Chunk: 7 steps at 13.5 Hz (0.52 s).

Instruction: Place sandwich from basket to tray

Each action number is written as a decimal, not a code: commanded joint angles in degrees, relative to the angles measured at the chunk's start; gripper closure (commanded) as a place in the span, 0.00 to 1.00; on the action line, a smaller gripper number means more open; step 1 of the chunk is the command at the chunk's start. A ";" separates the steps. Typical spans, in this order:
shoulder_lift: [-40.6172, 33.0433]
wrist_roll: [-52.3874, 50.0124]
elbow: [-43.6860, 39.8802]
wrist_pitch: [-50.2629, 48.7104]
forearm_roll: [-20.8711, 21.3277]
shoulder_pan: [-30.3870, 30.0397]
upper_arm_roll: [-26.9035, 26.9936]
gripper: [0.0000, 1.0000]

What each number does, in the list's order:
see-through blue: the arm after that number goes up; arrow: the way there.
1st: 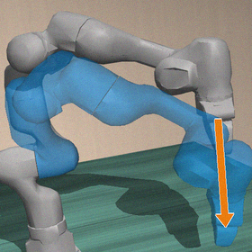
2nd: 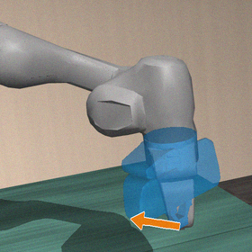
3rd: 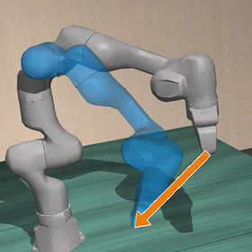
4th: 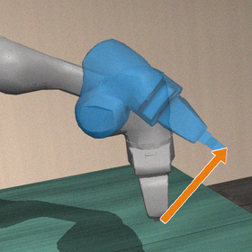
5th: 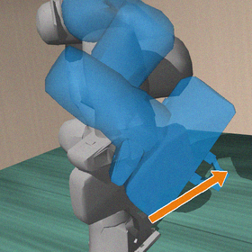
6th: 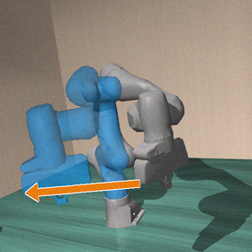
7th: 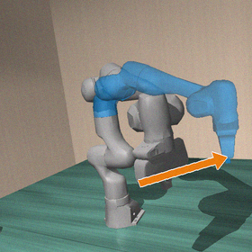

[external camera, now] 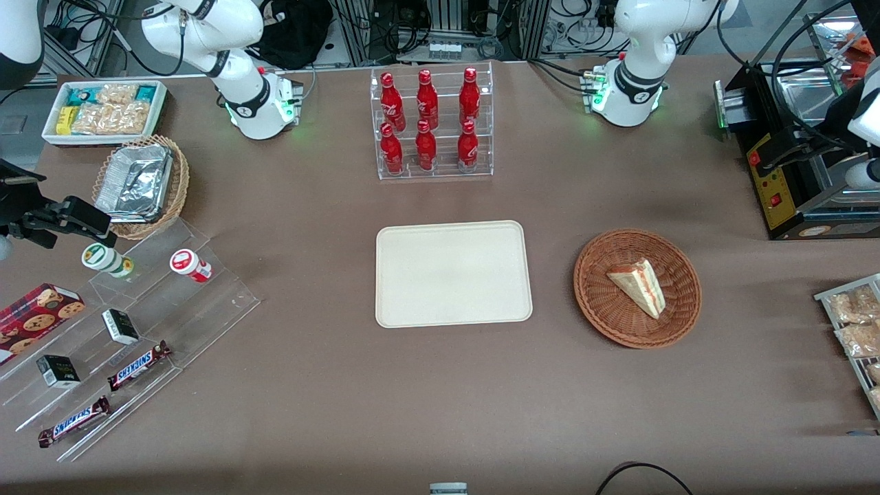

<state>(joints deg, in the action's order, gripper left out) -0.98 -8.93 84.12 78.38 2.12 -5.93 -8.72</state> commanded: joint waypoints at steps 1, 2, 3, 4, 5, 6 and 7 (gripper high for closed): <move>-0.78 0.75 0.78 0.81 -0.10 0.48 0.20 0.00; -0.61 0.50 0.79 0.81 -0.27 0.48 0.20 0.00; -0.08 0.49 1.22 0.98 -0.19 0.48 0.11 0.00; 0.62 0.49 1.83 1.07 -0.18 0.48 0.02 0.00; 1.41 0.49 2.80 1.68 -0.18 0.48 0.02 0.00; 1.85 0.49 5.33 3.86 -0.18 0.56 -0.07 0.00; 1.86 0.49 9.27 7.80 -0.18 0.57 -0.15 0.00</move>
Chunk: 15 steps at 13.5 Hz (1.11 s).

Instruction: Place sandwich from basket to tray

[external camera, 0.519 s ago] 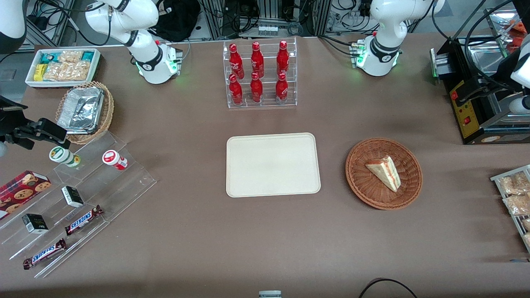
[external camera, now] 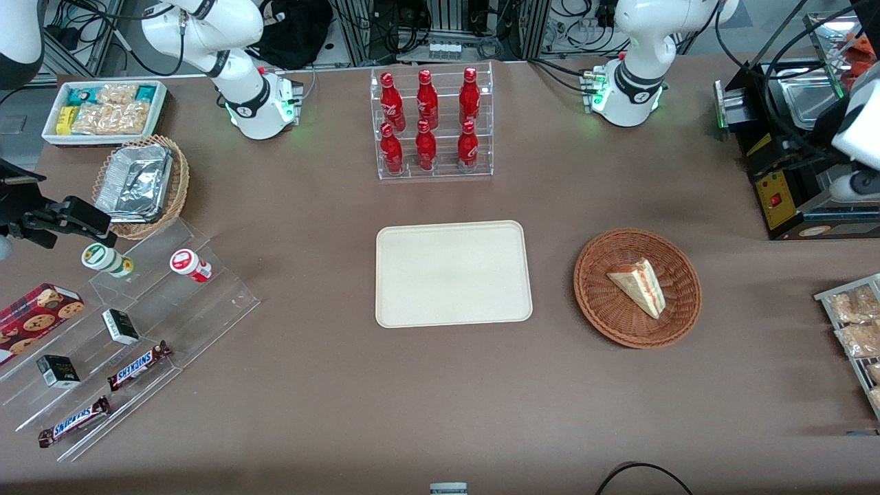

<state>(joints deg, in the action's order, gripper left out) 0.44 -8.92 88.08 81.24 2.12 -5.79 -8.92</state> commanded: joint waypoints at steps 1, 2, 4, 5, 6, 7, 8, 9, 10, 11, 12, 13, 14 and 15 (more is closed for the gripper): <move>0.27 0.05 10.22 10.47 -0.18 0.52 -0.39 0.00; -0.17 -0.65 16.18 17.57 0.08 0.52 -1.53 0.00; -0.96 -5.12 26.13 31.02 0.08 0.43 -1.98 0.00; -1.22 -9.15 31.48 38.75 -0.01 0.52 -2.41 0.00; -1.23 -15.45 35.80 45.17 -0.18 0.52 -2.77 0.00; -1.14 -22.04 39.06 50.72 -0.44 0.43 -2.86 0.00; -0.96 -28.46 41.53 55.39 -0.45 0.52 -3.03 0.00; -0.62 -32.96 43.21 58.13 -0.45 0.52 -4.17 0.00; 0.00 -36.40 43.84 59.46 -0.45 0.52 -5.13 0.00; 0.61 -38.96 44.45 59.65 -0.45 0.52 -5.58 0.00; 1.05 -40.55 44.81 59.65 -0.36 0.43 -5.84 0.00; 1.67 -41.43 44.98 59.65 -0.44 0.43 -5.85 0.00; 2.54 -41.70 45.07 59.65 -0.36 0.43 -5.85 0.00; 3.42 -41.71 45.07 59.65 -0.44 0.43 -5.85 0.00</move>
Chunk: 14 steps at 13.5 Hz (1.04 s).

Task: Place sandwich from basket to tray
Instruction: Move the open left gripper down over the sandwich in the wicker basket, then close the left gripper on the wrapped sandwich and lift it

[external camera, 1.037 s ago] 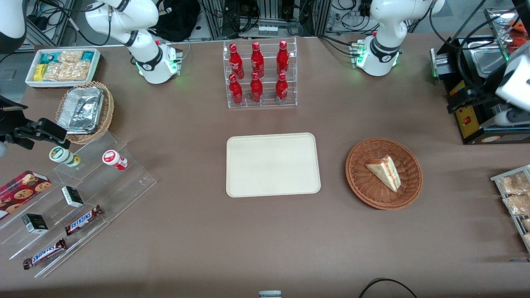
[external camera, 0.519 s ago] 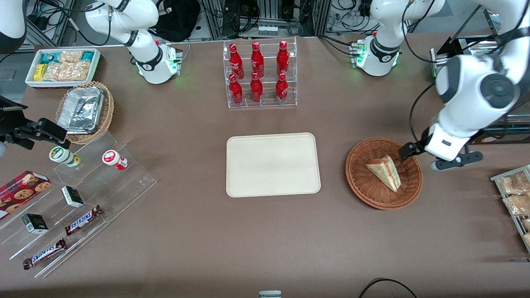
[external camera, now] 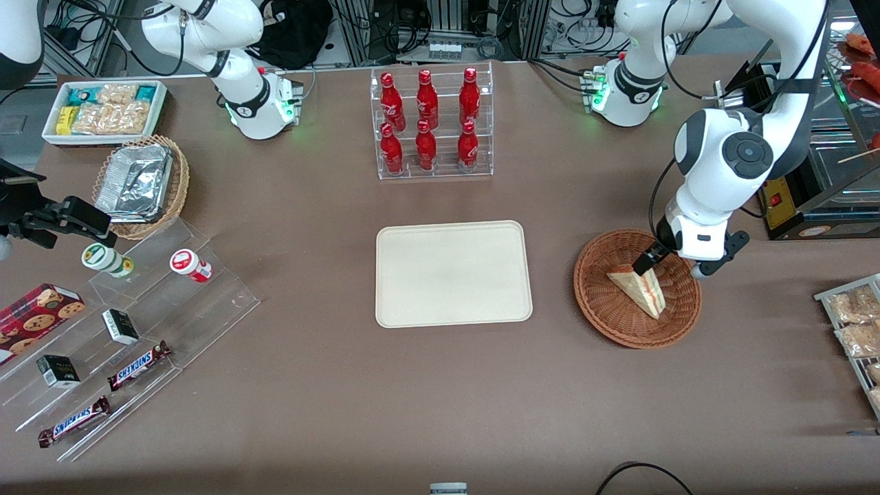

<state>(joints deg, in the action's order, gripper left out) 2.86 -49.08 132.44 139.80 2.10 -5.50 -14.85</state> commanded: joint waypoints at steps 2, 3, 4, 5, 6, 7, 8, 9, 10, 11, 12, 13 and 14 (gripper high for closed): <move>3.54 -1.54 0.54 2.40 -0.43 -0.21 0.08 0.00; 5.21 -1.63 0.54 5.02 -0.43 -0.39 0.08 0.00; 6.88 -1.98 0.54 7.22 -0.43 -0.30 0.08 0.00; 8.64 -1.98 0.36 9.16 -0.43 -0.30 0.17 0.00; 9.96 -1.90 0.28 10.74 -0.43 -0.39 0.17 0.00; 10.84 -1.89 0.19 11.45 -0.43 -0.48 0.17 0.01; 11.20 -1.98 0.10 11.55 -0.43 -0.48 0.17 0.22; 11.29 -1.81 0.19 11.46 -0.43 -0.56 0.17 0.68; 11.29 -1.28 0.19 11.46 0.09 -0.56 0.26 0.89; 11.12 -1.11 -0.16 11.03 0.19 -0.56 0.17 0.91; 10.68 -1.10 -0.51 10.41 0.19 -0.56 0.17 0.91; 10.07 -1.10 -0.95 9.71 0.19 -0.56 0.17 0.91; 8.93 -1.10 -1.39 8.49 0.19 -0.56 0.08 0.91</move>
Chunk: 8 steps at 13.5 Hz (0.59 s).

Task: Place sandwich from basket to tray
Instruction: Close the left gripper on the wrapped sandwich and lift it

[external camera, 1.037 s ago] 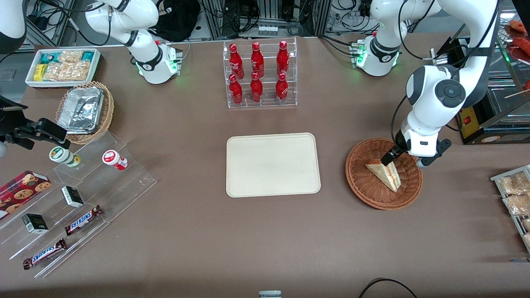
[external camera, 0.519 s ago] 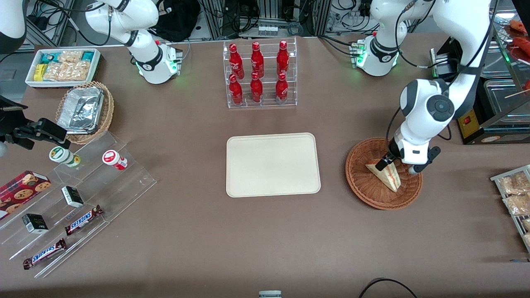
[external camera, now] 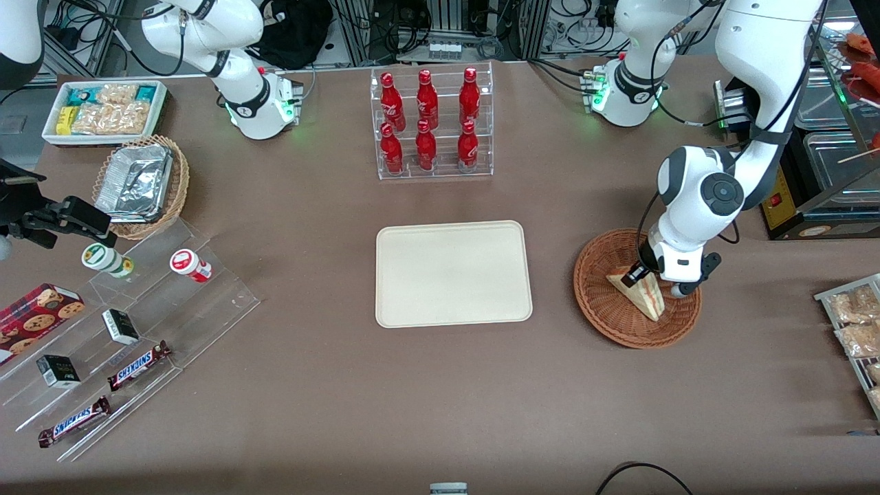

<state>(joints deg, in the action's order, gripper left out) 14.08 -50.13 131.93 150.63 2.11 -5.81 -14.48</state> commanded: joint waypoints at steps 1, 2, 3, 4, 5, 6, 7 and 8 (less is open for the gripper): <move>-3.70 -0.14 -2.19 -5.32 0.17 0.27 -0.20 0.91; -5.10 -0.23 -3.77 -9.44 0.17 0.54 -0.28 0.91; -6.34 -0.58 -5.88 -13.39 0.17 1.06 -0.63 0.91; -7.48 -0.75 -8.85 -18.65 0.17 2.81 -0.72 0.91; -7.93 -1.28 -12.54 -24.36 0.17 3.87 -0.81 0.91; -7.76 -3.37 -17.01 -30.42 0.17 5.71 -1.25 0.91; -7.06 -5.65 -21.67 -35.88 0.17 8.42 -1.51 0.91; -5.66 -6.72 -25.55 -39.76 0.17 11.15 -1.52 0.91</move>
<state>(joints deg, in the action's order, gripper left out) 6.08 -53.41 114.02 118.13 2.11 0.81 -15.89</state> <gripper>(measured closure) 0.740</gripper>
